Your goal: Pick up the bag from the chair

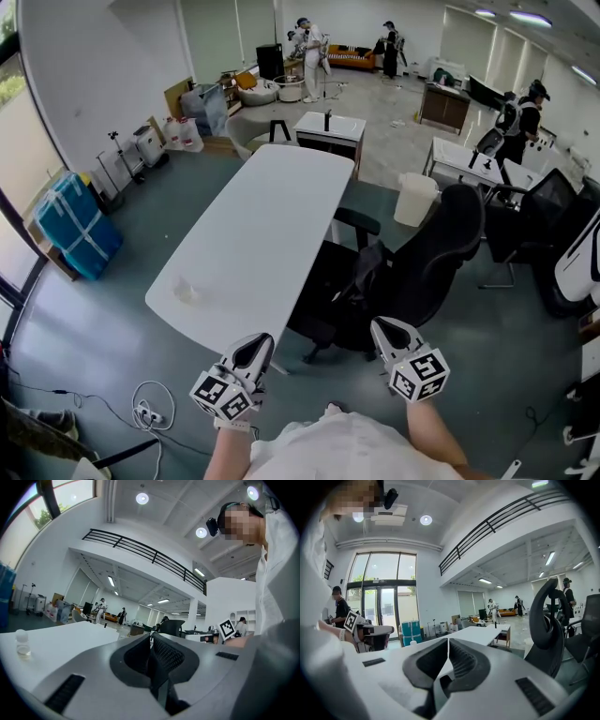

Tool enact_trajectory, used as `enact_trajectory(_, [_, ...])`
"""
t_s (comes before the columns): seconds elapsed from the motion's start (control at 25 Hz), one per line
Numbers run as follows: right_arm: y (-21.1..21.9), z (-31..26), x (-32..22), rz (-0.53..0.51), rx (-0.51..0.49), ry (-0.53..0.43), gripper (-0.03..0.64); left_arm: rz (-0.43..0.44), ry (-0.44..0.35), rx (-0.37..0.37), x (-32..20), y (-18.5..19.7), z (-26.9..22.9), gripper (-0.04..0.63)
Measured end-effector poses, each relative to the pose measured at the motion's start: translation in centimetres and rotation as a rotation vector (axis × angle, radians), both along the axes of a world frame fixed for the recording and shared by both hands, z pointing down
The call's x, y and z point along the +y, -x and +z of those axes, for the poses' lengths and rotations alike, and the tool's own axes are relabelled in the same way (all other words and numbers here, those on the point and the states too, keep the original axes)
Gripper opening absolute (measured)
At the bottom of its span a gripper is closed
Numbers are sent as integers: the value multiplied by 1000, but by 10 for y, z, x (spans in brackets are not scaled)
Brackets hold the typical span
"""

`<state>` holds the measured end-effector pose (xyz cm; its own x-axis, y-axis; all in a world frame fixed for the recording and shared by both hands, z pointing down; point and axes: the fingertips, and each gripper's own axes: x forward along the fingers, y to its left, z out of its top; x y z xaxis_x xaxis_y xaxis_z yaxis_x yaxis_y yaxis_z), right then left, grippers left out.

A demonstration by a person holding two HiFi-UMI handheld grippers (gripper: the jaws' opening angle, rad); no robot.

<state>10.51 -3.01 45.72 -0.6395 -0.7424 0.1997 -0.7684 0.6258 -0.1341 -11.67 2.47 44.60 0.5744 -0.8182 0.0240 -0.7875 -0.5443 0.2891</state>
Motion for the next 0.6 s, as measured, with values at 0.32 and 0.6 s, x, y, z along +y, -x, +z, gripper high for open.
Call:
enact_trajectory(0.32, [-6,10,-30,-5,37,17,21,0,4,12,-37,-13,6,40])
enact_trajectory(0.6, [0,8,-67,21,37,25,21,19,22,18,-81,-1,9,40])
